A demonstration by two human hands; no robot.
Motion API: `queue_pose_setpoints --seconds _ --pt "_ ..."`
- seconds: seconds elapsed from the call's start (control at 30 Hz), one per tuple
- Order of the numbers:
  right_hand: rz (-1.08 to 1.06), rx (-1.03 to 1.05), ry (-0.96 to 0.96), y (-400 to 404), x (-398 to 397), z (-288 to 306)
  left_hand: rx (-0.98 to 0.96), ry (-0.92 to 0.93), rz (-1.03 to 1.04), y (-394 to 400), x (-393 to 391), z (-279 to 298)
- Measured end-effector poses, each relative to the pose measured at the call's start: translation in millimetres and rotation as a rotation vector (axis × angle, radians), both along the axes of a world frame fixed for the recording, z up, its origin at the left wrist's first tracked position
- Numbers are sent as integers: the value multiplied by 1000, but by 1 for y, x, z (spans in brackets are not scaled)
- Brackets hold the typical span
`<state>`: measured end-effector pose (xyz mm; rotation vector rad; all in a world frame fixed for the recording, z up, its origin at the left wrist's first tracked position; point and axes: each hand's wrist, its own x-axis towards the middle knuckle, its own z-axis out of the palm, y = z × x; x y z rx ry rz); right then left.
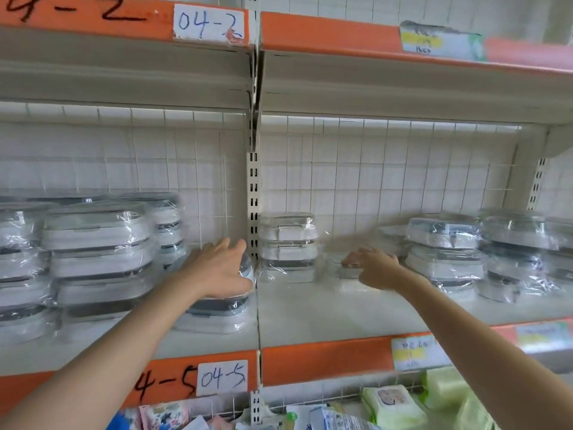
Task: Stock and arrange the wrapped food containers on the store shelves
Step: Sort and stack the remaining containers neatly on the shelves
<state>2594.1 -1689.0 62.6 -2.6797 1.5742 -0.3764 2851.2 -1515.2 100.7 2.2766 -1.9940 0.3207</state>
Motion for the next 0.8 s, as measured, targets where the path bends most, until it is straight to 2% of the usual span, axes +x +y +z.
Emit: queue_pose_setpoints --seconds 0.1,0.17,0.23,0.3,0.37,0.43,0.57,0.63,0.7,0.8 --pt "98 77 -63 8 -17 11 44 13 1 -2 1 5" --pt "94 165 -20 12 -24 8 81 33 3 -3 3 7" --pt "78 224 46 17 -26 1 80 106 4 -4 7 7" --pt "123 190 5 27 -26 4 1 232 8 -6 14 5" --pt "205 160 -135 35 -27 22 -116 282 8 -8 18 2" --pt "288 195 -342 42 -27 49 -192 216 13 -12 18 -3" --pt "420 264 -579 47 -4 90 -240 110 23 -18 11 -13" --pt "444 223 -677 37 20 99 -257 93 19 -17 11 -16" --pt "403 93 -663 22 45 101 -263 82 14 -16 12 -18" --pt "313 -1 -494 -3 79 93 -292 63 1 -16 12 -19"
